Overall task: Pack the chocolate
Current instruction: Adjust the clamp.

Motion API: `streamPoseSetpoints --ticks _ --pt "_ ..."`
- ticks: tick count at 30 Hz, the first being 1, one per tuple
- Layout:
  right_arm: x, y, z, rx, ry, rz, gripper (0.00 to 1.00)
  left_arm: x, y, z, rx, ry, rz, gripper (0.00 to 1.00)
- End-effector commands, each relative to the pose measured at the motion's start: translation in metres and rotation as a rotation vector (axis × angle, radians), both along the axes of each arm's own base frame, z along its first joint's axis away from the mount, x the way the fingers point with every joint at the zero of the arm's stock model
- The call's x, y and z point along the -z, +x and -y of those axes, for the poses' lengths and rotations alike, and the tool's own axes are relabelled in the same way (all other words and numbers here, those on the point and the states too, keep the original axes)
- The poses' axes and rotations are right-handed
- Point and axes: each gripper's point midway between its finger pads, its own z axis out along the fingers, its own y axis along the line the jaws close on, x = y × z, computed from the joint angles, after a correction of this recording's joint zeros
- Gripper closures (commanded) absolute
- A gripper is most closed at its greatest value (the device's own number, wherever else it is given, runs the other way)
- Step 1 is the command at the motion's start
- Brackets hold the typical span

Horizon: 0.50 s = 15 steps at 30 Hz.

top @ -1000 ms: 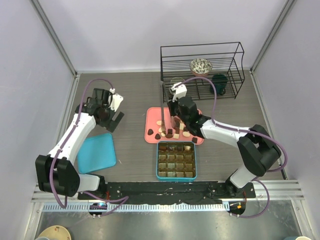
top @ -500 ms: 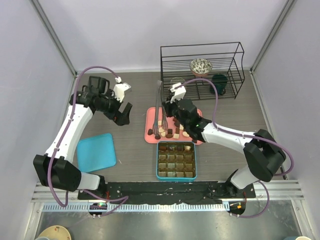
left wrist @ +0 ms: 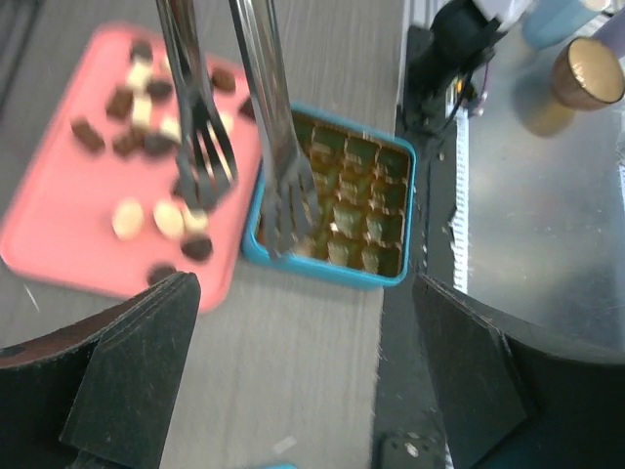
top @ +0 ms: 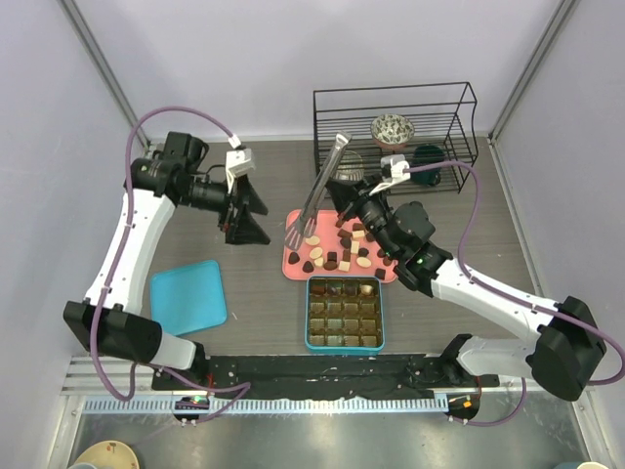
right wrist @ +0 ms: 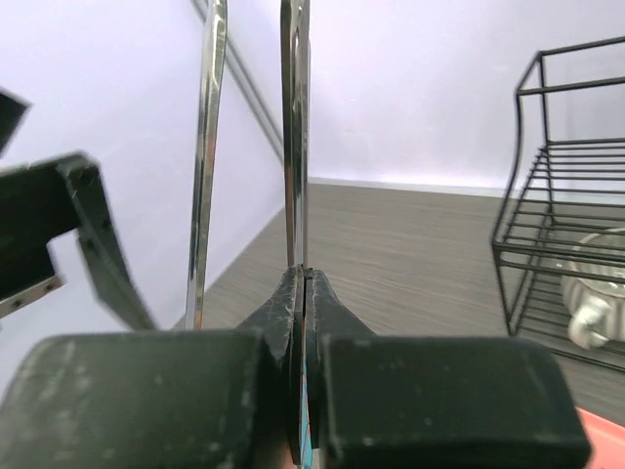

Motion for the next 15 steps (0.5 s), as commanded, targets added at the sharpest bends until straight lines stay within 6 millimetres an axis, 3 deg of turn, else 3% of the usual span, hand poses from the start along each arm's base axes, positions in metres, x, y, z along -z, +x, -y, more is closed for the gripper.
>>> streamPoseSetpoints --ticks 1,6,15 --pt "-0.031 -0.017 -0.005 -0.06 0.122 0.057 0.99 -0.029 -0.032 0.015 0.14 -0.182 -0.217 0.09" --pt "-0.045 -0.022 -0.007 -0.088 0.166 0.082 0.99 -0.021 -0.026 0.022 0.135 -0.21 -0.34 0.18" --pt "-0.059 -0.023 -0.007 -0.091 0.188 0.117 0.99 -0.022 -0.057 0.04 0.239 -0.137 -0.336 0.16"
